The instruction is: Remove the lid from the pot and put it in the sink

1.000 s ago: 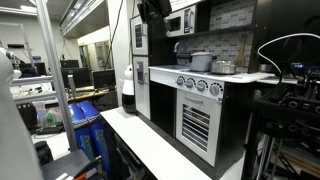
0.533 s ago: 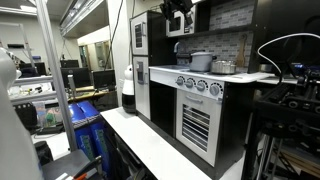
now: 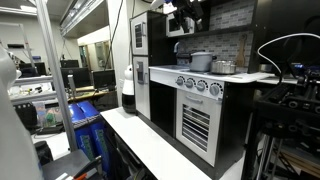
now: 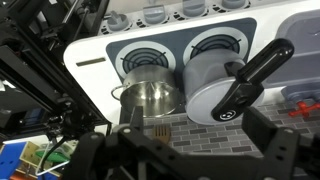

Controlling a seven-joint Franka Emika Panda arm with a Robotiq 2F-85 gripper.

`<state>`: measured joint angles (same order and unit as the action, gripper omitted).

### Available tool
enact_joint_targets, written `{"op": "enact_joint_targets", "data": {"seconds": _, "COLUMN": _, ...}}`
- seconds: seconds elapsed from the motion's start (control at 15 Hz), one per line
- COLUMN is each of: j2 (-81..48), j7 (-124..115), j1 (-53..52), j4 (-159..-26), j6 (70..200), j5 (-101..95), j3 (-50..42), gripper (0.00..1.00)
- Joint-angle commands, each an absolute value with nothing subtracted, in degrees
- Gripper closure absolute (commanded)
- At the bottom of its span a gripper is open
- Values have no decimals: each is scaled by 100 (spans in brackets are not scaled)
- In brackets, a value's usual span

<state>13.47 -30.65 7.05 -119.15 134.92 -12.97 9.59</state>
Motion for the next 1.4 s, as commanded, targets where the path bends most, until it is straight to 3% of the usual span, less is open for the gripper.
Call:
{"op": "enact_joint_targets", "data": {"seconds": 0.0, "j2": 1205, "j7": -3083, "j1": 534, "j4": -11784, "j6": 13476, "j5": -1327, "j3": 817, "gripper": 0}}
{"op": "enact_joint_targets", "data": {"seconds": 1.33, "j2": 512, "j7": -3455, "j1": 376, "j4": -11064, "j6": 13507, "j5": -1538, "j3": 824, "gripper": 0}}
